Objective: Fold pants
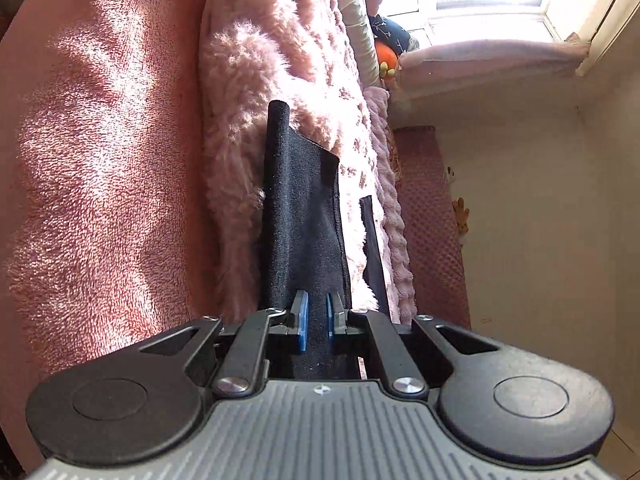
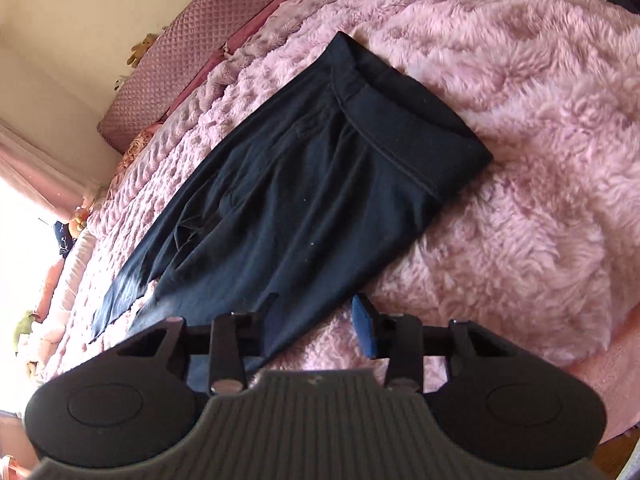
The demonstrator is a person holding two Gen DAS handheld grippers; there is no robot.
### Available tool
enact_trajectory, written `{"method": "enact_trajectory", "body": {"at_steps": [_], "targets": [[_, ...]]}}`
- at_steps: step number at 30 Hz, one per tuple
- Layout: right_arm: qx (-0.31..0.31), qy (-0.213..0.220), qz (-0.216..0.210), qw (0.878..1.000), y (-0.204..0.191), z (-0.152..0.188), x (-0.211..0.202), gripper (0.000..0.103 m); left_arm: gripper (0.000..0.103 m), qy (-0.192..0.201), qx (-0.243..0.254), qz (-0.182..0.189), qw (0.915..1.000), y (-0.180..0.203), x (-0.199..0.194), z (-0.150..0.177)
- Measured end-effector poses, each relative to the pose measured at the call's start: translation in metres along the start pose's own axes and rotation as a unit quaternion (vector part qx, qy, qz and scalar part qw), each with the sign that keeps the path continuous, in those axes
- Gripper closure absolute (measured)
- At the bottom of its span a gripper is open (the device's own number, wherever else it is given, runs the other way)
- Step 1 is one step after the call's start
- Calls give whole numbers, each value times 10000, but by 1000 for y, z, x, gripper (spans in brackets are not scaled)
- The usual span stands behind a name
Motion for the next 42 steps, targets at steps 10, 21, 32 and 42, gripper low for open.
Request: {"method": "enact_trajectory", "body": {"at_steps": [10, 21, 32, 42], "targets": [[526, -89, -464, 9975, 14, -5, 6, 55, 81, 194, 570, -447, 9972, 36, -37, 17], [1099, 774, -1253, 9830, 41, -40, -13, 34, 65, -2381, -26, 718, 9686, 108, -50, 284], [1475, -15, -1847, 9717, 53, -39, 37, 103, 64, -3195, 618, -23, 9456, 92, 4, 401], [1583, -47, -1844, 9700, 58, -36, 38, 103, 65, -2860, -255, -207, 9577, 53, 34, 421]]}}
Point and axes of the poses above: each gripper's, at about its wrist camera, not at the fingertips, and x roughly the way its jaws point, y to its right, z to its underside, the point moved 9 cm from there along x, roughly the way its jaws point
